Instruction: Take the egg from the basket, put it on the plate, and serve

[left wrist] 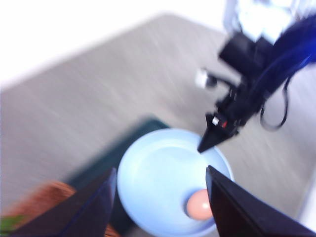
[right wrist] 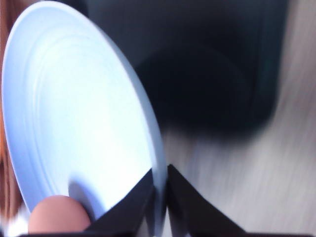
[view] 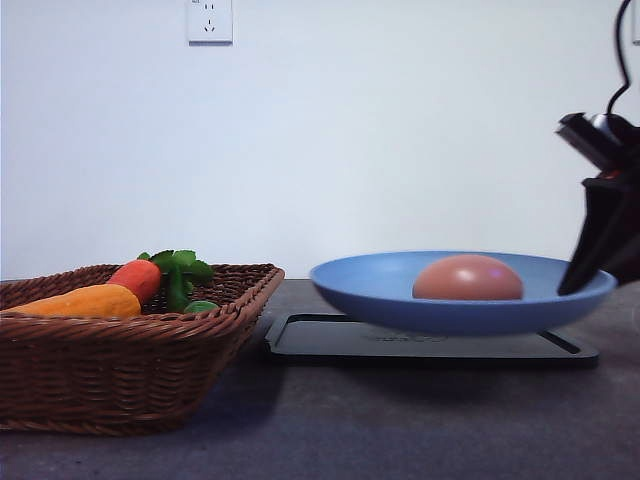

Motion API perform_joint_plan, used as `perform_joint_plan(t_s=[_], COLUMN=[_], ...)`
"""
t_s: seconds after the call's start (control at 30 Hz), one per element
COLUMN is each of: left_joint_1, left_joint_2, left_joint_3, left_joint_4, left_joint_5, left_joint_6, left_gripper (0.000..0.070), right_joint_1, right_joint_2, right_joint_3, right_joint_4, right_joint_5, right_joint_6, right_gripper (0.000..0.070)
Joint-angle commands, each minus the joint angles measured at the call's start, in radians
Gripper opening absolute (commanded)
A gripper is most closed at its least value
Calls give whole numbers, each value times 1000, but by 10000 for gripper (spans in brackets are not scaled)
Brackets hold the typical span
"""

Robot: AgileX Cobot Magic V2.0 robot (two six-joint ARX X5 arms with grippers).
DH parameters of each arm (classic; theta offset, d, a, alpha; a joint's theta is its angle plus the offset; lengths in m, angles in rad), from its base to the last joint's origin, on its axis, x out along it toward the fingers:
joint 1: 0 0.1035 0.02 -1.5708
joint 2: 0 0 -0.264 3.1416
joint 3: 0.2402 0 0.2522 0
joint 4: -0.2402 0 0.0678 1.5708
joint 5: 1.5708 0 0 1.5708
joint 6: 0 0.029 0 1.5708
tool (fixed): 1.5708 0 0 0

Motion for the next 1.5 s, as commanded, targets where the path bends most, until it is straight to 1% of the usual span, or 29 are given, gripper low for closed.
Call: perform_joint_plan(t_s=[0.0,0.1,0.2,0.4,0.57,0.63,0.67,0.7,0.77,0.8,0.87,1.0,1.1,1.23,1.3,1.37,1.4,1.47], left_joint_1=[-7,-7,-7,-7,-7,-7,-7,-7,-7,-7,-7,-7,-7,-7,-7,-7,-6,-4], left_joint_2=[-34,-107,-160,-224,-239,-240,-240,-240,-238,-238,-238,-238,-235,-218,-205,-187,-177,-153], left_joint_3=[14,14,14,14,14,14,14,14,14,14,14,14,14,14,14,14,14,14], left_joint_4=[-3,-20,-41,-90,-120,-128,-130,-132,-134,-135,-135,-134,-131,-116,-114,-114,-114,-114], left_joint_5=[-41,-109,-150,-159,-159,-159,-159,-159,-159,-159,-159,-159,-159,-159,-159,-159,-159,-160], left_joint_6=[0,2,3,9,9,9,9,9,9,9,9,9,9,13,18,19,21,21], left_gripper=[376,376,376,376,375,375,375,375,375,375,375,375,374,374,372,360,346,284], right_joint_1=[-4,-5,-5,-3,-4,-4,-4,-4,-4,-4,-4,-7,-25,-60,-79,-100,-109,-117], right_joint_2=[58,150,243,383,447,455,456,456,456,455,455,451,434,382,346,300,277,224], right_joint_3=[58,147,232,343,372,373,373,373,374,374,374,375,375,375,375,375,375,375], right_joint_4=[16,16,10,-2,-5,-7,-6,-4,2,3,3,0,-18,-60,-82,-110,-127,-172], right_joint_5=[-6,0,-5,-10,-10,-5,0,4,4,5,5,-1,-6,12,35,66,82,119], right_joint_6=[11,20,35,45,53,52,51,51,47,45,44,41,37,14,3,-24,-39,-76], right_gripper=[0,0,0,0,0,12,43,89,206,251,266,265,265,252,223,170,140,96])
